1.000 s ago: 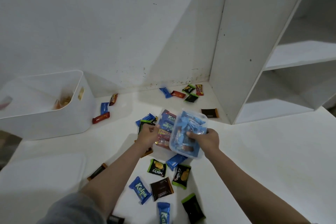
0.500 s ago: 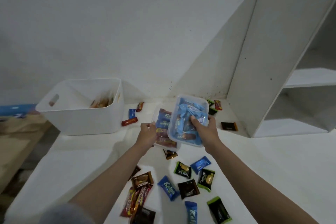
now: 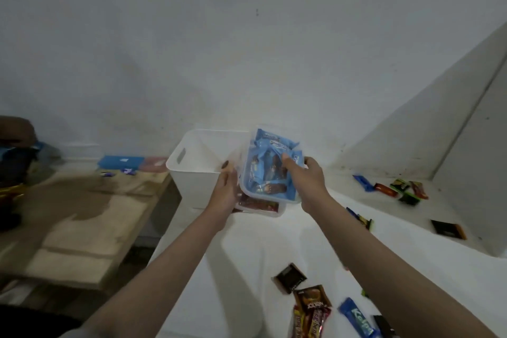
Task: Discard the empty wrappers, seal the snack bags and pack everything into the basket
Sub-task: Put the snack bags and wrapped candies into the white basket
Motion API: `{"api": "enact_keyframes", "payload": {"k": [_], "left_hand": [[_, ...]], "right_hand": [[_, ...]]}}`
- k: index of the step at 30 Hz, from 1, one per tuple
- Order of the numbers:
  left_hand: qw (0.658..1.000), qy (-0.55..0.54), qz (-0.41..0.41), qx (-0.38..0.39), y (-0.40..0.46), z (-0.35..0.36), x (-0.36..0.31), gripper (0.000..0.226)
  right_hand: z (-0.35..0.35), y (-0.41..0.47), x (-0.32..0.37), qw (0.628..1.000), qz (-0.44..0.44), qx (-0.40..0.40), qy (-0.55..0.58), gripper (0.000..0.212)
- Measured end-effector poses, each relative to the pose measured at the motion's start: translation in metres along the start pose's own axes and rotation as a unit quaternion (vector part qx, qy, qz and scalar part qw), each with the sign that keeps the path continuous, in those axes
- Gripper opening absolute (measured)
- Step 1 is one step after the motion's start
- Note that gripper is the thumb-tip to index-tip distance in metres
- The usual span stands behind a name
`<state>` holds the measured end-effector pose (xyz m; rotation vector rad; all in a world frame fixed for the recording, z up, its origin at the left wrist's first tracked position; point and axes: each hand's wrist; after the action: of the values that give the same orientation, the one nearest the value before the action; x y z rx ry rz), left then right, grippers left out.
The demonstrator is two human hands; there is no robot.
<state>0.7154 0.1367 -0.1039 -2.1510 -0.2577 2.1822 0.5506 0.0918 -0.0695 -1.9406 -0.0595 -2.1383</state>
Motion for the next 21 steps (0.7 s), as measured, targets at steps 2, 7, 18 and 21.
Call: {"api": "enact_keyframes", "payload": {"k": [2, 7, 18, 21], "left_hand": [[1.0, -0.015, -0.003, 0.014, 0.004, -0.028, -0.004, 0.047], [0.992, -0.095, -0.074, 0.025, 0.02, -0.084, -0.018, 0.07], [0.99, -0.029, -0.124, 0.056, 0.119, -0.176, -0.065, 0.052], [0.985, 0.039, -0.161, 0.038, 0.15, -0.191, -0.056, 0.055]], "right_hand": [[0.032, 0.007, 0.004, 0.999, 0.014, 0.03, 0.007, 0.036], [0.088, 0.033, 0.009, 0.996, 0.046, 0.08, -0.01, 0.049], [0.159, 0.161, 0.006, 0.981, 0.147, 0.125, 0.03, 0.053], [0.17, 0.199, -0.016, 0.976, 0.174, 0.128, 0.01, 0.046]]}}
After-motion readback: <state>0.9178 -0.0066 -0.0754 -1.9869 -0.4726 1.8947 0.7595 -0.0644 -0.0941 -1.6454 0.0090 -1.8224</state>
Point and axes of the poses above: each hand's wrist, its own y-axis towards the middle knuckle, its own z-axis out of the palm, x = y × z, and after that the axes turned 14 degrees about x, right-handed
